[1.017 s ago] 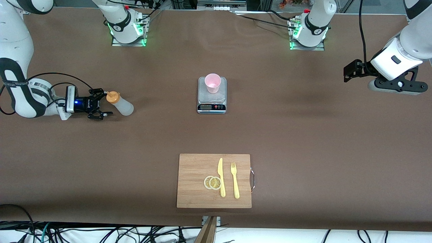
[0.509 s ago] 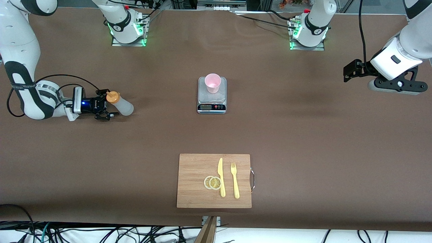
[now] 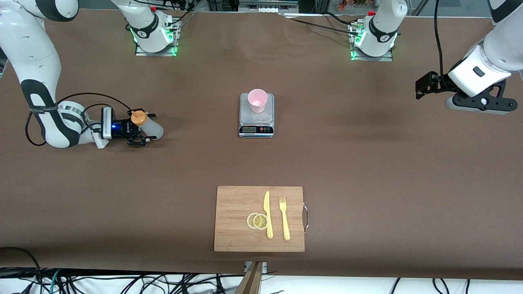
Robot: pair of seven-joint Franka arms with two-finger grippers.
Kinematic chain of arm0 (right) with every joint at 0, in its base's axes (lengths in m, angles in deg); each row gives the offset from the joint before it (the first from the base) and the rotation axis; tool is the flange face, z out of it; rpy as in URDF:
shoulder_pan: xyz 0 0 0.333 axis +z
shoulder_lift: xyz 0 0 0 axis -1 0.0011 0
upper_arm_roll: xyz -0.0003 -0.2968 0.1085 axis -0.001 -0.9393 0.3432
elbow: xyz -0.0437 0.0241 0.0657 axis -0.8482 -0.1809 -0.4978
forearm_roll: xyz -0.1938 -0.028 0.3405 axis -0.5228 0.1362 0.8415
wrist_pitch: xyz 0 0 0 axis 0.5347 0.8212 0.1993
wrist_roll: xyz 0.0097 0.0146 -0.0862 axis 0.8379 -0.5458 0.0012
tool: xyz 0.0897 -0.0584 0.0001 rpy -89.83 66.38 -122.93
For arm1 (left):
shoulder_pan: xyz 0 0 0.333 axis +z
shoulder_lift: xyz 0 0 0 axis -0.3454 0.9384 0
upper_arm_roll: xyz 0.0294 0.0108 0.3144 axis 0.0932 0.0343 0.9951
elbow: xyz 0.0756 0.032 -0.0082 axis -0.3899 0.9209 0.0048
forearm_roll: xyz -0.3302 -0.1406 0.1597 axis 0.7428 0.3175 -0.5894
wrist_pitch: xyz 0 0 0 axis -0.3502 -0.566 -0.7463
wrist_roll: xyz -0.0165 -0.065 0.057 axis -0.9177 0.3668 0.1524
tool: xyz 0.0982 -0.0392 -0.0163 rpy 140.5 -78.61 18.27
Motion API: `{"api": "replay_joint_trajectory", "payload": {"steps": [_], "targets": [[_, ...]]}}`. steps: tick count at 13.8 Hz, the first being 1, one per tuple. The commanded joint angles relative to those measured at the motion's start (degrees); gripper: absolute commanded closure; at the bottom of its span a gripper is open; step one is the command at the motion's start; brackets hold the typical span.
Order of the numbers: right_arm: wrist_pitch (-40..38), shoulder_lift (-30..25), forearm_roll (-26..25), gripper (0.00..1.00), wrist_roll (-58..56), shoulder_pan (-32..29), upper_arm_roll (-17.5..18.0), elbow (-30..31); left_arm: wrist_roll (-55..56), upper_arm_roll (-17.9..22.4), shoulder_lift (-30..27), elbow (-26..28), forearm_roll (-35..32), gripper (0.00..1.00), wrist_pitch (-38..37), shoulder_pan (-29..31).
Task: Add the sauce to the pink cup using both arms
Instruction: 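Reach the right gripper to the sauce bottle and grasp it, then lift the sauce bottle with the right gripper toward the pink cup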
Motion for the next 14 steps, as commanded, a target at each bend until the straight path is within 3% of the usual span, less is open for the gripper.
{"api": "replay_joint_trajectory", "payload": {"steps": [1, 3, 5, 6, 14], "targets": [[0.2, 0.5, 1.4, 0.07, -1.3, 0.4, -0.1, 0.5, -0.1, 0.0, -0.9, 0.0, 0.3, 0.00, -0.6, -0.1], [0.1, 0.7, 1.3, 0.62, -1.3, 0.4, -0.1, 0.4, -0.1, 0.0, -0.9, 0.0, 0.3, 0.00, -0.6, -0.1], [0.0, 0.6, 1.3, 0.81, -1.3, 0.7, -0.1, 0.3, -0.3, 0.0, -0.9, 0.0, 0.3, 0.00, -0.6, -0.1], [-0.2, 0.5, 1.3, 1.00, -1.3, 0.8, -0.1, 0.2, -0.3, 0.0, -0.9, 0.0, 0.3, 0.00, -0.6, -0.1], [-0.7, -0.3, 0.9, 1.00, -0.4, 1.3, -0.1, -2.4, -0.1, 0.0, -0.9, 0.0, 0.3, 0.00, -0.9, -0.1]]}}
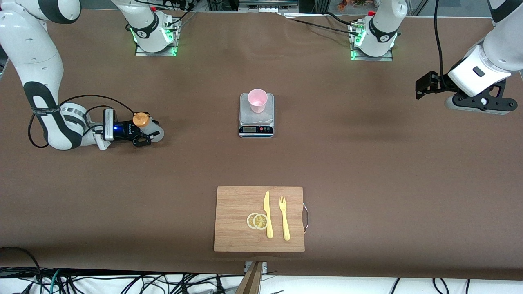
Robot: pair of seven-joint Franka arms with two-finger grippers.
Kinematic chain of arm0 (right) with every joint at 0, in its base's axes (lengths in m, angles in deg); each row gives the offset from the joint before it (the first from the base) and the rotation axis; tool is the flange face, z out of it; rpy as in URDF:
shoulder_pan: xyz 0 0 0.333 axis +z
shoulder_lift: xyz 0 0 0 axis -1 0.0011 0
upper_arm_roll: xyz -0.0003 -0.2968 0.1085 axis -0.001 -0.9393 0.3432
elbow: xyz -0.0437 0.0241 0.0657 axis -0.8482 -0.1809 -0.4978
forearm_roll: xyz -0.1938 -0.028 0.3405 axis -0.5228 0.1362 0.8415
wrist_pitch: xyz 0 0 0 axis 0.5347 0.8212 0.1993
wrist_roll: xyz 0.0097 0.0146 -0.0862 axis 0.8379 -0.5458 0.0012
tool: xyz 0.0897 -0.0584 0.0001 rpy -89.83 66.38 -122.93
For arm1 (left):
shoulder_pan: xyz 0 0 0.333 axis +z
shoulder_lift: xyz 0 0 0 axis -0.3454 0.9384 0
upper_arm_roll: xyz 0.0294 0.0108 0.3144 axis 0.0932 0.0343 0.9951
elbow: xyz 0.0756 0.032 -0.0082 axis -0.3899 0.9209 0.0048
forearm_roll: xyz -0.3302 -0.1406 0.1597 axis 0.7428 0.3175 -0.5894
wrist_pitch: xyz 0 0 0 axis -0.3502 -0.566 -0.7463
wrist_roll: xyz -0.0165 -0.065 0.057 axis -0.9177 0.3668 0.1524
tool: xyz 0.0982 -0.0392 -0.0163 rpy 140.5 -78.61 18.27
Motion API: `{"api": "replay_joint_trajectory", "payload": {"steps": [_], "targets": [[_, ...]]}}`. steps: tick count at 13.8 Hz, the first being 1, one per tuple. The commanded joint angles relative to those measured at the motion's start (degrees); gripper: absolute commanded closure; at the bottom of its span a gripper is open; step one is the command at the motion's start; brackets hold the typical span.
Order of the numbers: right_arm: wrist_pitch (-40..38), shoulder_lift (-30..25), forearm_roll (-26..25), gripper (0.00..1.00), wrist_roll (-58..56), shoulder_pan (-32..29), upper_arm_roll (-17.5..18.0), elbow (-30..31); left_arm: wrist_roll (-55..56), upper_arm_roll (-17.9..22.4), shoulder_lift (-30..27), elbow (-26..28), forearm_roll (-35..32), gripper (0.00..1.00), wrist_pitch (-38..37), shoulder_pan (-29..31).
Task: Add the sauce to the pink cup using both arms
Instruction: 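Lift the sauce bottle with the right gripper toward the pink cup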
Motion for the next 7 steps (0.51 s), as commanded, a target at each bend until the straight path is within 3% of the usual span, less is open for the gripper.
{"api": "replay_joint_trajectory", "payload": {"steps": [1, 7], "targets": [[-0.7, -1.0, 0.9, 1.00, 0.0, 1.3, -0.1, -1.1, -0.1, 0.0, -0.9, 0.0, 0.3, 0.00, -0.9, -0.1], [4.4, -4.2, 1.3, 1.00, 10.3, 7.2, -0.1, -2.9, -0.1, 0.0, -0.9, 0.0, 0.3, 0.00, -0.9, -0.1]]}}
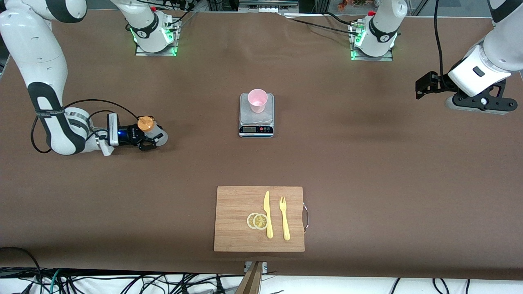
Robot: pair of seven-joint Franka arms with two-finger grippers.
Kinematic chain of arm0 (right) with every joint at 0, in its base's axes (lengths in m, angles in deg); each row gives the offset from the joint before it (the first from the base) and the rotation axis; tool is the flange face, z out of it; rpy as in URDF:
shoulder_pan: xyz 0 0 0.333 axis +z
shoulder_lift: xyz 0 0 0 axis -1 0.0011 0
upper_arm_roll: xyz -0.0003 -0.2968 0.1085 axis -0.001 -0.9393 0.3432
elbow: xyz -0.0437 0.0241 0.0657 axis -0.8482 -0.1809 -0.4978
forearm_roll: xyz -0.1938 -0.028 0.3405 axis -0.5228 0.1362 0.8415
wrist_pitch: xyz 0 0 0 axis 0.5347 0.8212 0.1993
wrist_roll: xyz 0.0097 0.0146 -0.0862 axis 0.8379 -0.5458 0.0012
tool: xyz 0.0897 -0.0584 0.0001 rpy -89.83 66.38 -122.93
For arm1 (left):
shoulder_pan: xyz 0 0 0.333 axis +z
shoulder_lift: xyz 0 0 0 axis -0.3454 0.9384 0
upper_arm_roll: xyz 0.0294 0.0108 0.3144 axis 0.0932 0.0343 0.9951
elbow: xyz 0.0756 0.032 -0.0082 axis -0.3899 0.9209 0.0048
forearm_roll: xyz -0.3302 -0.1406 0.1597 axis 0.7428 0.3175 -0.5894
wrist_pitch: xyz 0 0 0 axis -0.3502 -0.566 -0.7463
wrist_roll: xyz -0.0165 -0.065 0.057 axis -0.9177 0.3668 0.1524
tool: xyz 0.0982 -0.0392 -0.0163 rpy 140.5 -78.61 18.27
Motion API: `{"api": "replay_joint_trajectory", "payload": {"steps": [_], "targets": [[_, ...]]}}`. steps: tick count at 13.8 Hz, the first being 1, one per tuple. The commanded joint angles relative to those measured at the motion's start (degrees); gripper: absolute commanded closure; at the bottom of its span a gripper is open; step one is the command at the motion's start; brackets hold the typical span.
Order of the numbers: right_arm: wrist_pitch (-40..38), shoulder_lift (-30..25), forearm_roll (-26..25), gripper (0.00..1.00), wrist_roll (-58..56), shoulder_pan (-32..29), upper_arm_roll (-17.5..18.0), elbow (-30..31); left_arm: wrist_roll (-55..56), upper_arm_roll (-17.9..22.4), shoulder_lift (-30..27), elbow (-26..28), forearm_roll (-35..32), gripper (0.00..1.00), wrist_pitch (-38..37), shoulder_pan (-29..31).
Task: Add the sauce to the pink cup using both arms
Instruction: 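Lift the sauce bottle with the right gripper toward the pink cup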
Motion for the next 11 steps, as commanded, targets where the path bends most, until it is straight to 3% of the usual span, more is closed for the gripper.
{"api": "replay_joint_trajectory", "payload": {"steps": [1, 7, 11], "targets": [[4.2, -4.0, 0.8, 1.00, 7.3, 3.6, -0.2, 0.4, -0.1, 0.0, -0.9, 0.0, 0.3, 0.00, -0.8, -0.1], [11.1, -8.9, 0.5, 1.00, 22.7, 12.4, -0.3, 1.1, -0.1, 0.0, -0.9, 0.0, 0.3, 0.00, -0.8, -0.1], [19.2, -15.0, 0.1, 1.00, 32.3, 19.5, -0.3, 5.5, -0.1, 0.0, -0.9, 0.0, 0.3, 0.00, -0.8, -0.1]]}}
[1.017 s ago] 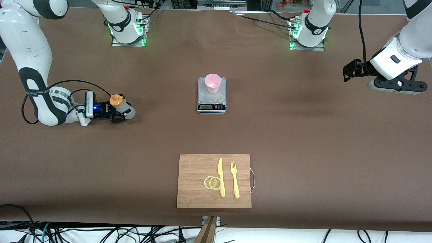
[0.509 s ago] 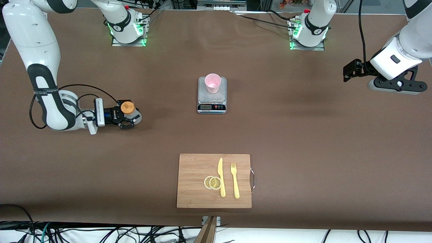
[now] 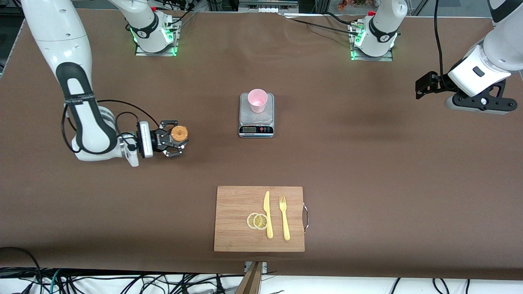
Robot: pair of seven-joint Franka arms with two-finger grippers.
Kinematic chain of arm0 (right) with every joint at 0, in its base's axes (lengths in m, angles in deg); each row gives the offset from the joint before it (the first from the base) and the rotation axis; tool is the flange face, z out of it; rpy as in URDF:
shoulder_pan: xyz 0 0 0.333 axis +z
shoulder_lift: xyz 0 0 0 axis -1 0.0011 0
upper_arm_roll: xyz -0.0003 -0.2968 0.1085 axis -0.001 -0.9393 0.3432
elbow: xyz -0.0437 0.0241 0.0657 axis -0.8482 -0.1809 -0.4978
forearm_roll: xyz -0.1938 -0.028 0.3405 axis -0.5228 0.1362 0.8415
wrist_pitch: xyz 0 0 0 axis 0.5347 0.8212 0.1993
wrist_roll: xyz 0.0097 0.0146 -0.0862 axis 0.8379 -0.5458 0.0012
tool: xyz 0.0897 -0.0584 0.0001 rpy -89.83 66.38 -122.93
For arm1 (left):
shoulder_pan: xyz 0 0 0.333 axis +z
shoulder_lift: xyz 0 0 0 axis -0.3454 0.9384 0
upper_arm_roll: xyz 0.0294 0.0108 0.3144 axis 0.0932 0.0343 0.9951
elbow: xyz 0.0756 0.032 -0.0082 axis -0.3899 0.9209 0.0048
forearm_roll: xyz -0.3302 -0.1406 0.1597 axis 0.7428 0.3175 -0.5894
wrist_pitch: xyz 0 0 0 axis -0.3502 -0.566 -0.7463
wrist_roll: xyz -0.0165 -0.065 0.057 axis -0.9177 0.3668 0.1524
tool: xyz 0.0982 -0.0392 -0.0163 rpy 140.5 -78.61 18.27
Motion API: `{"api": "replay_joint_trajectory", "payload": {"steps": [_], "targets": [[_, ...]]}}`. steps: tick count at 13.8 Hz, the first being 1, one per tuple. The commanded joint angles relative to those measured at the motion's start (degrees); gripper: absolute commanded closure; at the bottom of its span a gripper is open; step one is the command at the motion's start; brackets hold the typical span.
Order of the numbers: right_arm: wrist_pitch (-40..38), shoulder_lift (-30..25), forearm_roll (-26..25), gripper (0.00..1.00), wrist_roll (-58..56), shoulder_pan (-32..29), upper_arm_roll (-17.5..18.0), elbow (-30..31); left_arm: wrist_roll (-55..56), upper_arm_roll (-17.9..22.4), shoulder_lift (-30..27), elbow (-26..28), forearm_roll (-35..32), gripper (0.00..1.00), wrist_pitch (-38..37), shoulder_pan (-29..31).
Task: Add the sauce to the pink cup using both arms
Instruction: 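Lift the sauce bottle with the right gripper toward the pink cup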
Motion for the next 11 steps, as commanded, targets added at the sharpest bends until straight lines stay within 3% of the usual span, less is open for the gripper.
{"api": "replay_joint_trajectory", "payload": {"steps": [1, 4, 11], "targets": [[6.6, -8.0, 0.0, 1.00, 10.4, 5.3, -0.6, 6.1, -0.1, 0.0, -0.9, 0.0, 0.3, 0.00, -0.8, -0.1], [12.4, -12.0, -5.9, 1.00, 23.4, 10.4, -0.6, 8.3, -0.1, 0.0, -0.9, 0.0, 0.3, 0.00, -0.8, -0.1], [12.6, -15.7, -22.8, 1.00, 44.0, 17.8, -0.5, 8.6, -0.2, 0.1, -0.9, 0.0, 0.3, 0.00, -0.9, 0.0]]}}
